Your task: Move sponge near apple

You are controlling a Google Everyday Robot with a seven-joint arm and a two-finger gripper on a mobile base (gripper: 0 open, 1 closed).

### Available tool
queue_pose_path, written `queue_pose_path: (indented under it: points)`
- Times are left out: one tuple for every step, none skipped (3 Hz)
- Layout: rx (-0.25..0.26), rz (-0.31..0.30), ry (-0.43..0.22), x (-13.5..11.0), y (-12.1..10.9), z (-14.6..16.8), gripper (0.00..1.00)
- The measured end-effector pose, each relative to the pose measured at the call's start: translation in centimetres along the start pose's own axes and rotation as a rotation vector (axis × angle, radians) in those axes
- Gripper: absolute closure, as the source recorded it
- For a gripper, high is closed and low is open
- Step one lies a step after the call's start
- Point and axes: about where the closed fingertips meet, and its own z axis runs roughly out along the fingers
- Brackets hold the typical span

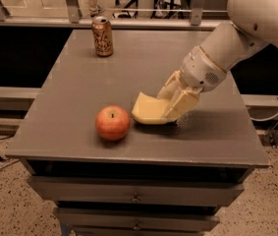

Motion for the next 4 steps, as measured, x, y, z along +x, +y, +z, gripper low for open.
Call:
queue_pose_path:
  points:
    - [-0.023, -0.023, 0.005, -0.7, 0.68, 0.21, 0.84]
    - [-0.046, -0.028, 0.008, -0.95, 1.16, 0.66, 0.53]
    - [-0.056, -0.027, 0.009, -0.97, 1.38, 0.91, 0.3]
    - [-0.068, -0.031, 0.008, -0.94, 1.52, 1.1, 0.0]
